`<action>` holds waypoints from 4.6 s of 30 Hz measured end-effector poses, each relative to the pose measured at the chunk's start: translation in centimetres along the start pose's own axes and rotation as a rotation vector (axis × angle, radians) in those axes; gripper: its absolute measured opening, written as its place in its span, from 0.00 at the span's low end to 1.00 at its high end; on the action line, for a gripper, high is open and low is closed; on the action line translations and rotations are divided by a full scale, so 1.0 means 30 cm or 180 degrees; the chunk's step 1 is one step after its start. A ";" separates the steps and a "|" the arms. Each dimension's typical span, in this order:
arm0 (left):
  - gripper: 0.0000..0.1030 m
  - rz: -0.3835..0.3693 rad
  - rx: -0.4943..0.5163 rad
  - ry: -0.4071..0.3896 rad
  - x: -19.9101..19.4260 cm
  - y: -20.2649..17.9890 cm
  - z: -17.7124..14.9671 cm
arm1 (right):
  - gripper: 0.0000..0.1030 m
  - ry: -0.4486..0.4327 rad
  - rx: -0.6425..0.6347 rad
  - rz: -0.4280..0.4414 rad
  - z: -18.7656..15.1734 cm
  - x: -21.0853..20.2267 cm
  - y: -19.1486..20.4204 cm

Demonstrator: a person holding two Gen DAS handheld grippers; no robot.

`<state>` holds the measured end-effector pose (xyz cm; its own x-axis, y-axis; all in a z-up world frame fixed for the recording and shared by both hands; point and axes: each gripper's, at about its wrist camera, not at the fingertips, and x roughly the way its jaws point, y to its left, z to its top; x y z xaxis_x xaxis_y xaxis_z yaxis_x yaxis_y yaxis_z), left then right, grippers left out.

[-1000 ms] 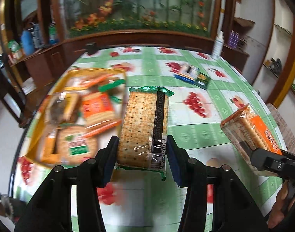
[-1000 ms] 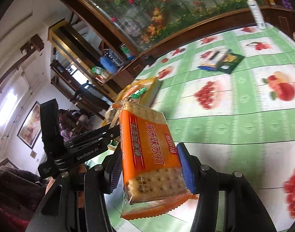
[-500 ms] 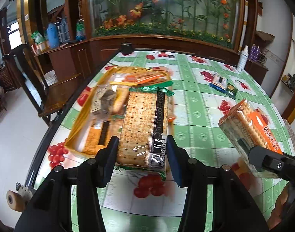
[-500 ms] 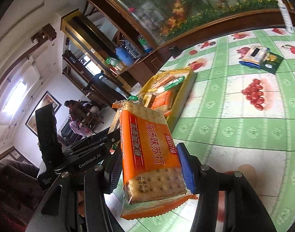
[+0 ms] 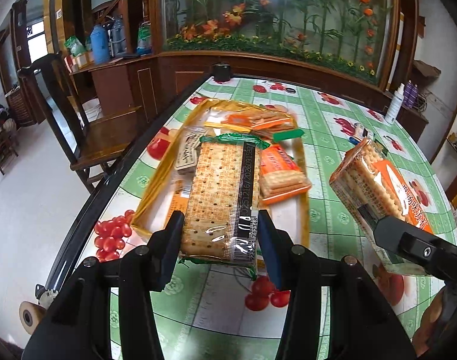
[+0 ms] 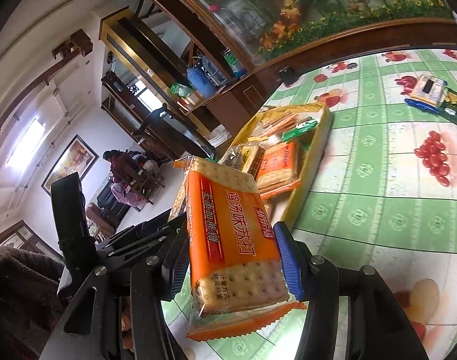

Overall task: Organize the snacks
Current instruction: 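Carry both packs to the tray and lower the soda cracker pack into it, then hold the soda cracker pack in the tray while the right lowers the orange pack beside it, then open both grippers and move them to the white-blue and green packs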

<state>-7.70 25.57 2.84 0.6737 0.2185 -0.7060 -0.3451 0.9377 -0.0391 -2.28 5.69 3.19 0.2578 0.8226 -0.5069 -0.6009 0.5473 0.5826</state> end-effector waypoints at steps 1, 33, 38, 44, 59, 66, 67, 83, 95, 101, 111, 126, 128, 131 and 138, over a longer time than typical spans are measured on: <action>0.46 0.0006 -0.0003 0.0003 0.004 0.006 0.001 | 0.53 0.0006 -0.0015 -0.0006 0.003 0.013 0.006; 0.46 -0.0007 -0.0170 0.0146 0.153 0.109 0.108 | 0.53 -0.0034 -0.0114 -0.0451 0.179 0.304 0.017; 0.46 -0.0036 -0.0180 0.0212 0.188 0.098 0.133 | 0.53 -0.0053 -0.0061 -0.0548 0.225 0.349 -0.013; 0.46 0.0002 -0.0145 0.0195 0.205 0.082 0.157 | 0.53 -0.0067 -0.0171 -0.0707 0.265 0.393 -0.015; 0.46 0.0034 -0.0088 0.0077 0.243 0.067 0.170 | 0.53 -0.0064 -0.0472 -0.0967 0.299 0.450 -0.017; 0.46 0.0024 -0.0119 0.0043 0.244 0.074 0.173 | 0.53 -0.0016 -0.0471 -0.0943 0.299 0.458 -0.012; 0.46 0.0031 -0.0121 0.0042 0.245 0.074 0.171 | 0.53 -0.0015 -0.0473 -0.0947 0.299 0.458 -0.012; 0.46 -0.0047 -0.0163 0.0082 0.250 0.084 0.160 | 0.56 0.0052 -0.0457 -0.0988 0.292 0.472 -0.009; 0.50 -0.0175 -0.0263 0.0164 0.237 0.088 0.144 | 0.72 -0.0088 -0.0438 -0.0915 0.287 0.391 0.011; 0.70 -0.0173 -0.0243 0.0063 0.194 0.050 0.139 | 0.73 -0.0188 -0.0352 -0.0971 0.284 0.307 -0.030; 0.70 -0.0117 -0.0067 -0.0040 0.155 -0.053 0.144 | 0.76 -0.0301 -0.0186 -0.1139 0.274 0.167 -0.149; 0.70 -0.0337 0.0012 -0.0182 0.121 -0.183 0.202 | 0.81 -0.0544 0.0271 -0.1716 0.284 -0.060 -0.441; 0.70 -0.0381 0.0025 -0.0172 0.125 -0.208 0.206 | 0.81 -0.0584 0.0437 -0.1801 0.290 -0.088 -0.504; 0.70 -0.0448 0.0082 -0.0157 0.132 -0.246 0.212 | 0.81 -0.0571 0.0510 -0.1966 0.305 -0.104 -0.574; 0.70 -0.0546 0.0230 -0.0115 0.149 -0.333 0.221 | 0.85 -0.0499 0.0666 -0.2361 0.379 -0.120 -0.744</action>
<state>3.10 18.95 4.75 0.7421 0.0620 -0.6675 -0.1762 0.9788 -0.1049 18.79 -7.73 -0.76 0.6490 0.2347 -0.7237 -0.0791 0.9669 0.2426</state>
